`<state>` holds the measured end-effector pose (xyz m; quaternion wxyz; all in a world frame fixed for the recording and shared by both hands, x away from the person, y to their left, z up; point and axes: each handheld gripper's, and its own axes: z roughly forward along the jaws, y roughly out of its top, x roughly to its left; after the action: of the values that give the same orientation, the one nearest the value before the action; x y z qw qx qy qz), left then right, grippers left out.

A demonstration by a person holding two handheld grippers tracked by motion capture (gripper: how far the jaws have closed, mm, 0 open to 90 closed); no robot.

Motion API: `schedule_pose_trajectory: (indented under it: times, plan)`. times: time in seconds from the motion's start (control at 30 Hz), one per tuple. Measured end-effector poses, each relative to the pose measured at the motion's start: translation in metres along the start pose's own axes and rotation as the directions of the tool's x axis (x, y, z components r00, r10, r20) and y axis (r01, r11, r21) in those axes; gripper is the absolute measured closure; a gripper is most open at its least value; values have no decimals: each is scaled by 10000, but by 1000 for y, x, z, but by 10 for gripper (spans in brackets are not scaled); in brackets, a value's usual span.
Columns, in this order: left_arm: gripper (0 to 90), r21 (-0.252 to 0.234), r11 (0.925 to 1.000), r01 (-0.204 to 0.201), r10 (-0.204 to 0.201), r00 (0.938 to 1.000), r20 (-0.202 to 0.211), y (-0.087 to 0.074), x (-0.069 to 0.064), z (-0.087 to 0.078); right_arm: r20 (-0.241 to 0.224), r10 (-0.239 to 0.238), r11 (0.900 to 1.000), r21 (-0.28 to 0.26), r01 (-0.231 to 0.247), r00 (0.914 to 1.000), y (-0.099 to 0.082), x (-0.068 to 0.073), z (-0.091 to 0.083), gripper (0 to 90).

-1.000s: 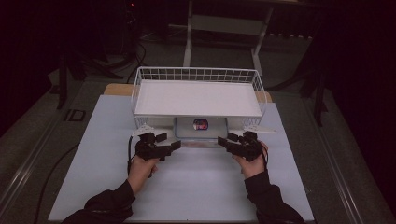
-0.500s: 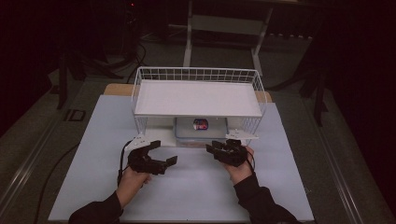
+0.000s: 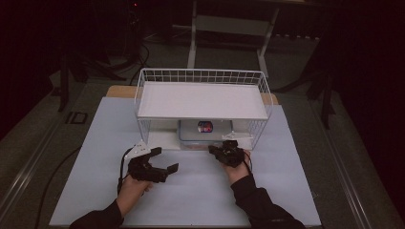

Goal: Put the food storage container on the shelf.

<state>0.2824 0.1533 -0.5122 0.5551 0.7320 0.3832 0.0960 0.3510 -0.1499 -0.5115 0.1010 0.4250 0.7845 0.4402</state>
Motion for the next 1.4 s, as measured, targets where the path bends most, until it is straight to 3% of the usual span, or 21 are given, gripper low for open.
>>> schedule_pose_trajectory:
  times: [0.73, 0.97, 1.1, 1.17, 1.23, 1.4]
  plan:
    - [0, -103, 9999, -70, 70, 10000, 36, 0, 1, -1, 134, 472, 9981, -399, -466, 9988, 17, -13, 21, 900]
    - [0, -150, 9999, -68, 70, 9999, 74, 0, 0, -2, 142, 128, 9990, -423, -121, 9998, 20, -5, 29, 900]
    - [0, -150, 9999, -57, 58, 10000, 81, 0, 0, -2, 2, 282, 9985, -460, -282, 9996, 19, -3, 28, 899]
    - [0, -179, 9998, -70, 72, 9999, 90, 1, 0, -2, -138, 284, 9984, -476, -290, 9995, 18, 1, 25, 860]
    - [0, -171, 9998, -82, 84, 9999, 92, 2, -1, -3, -236, -8, 9985, -542, -5, 9997, 17, 6, 21, 812]
    - [0, -215, 9995, -226, 229, 9996, 144, 3, -5, -4, -554, -246, 9969, -760, 204, 9982, 11, 17, 6, 517]
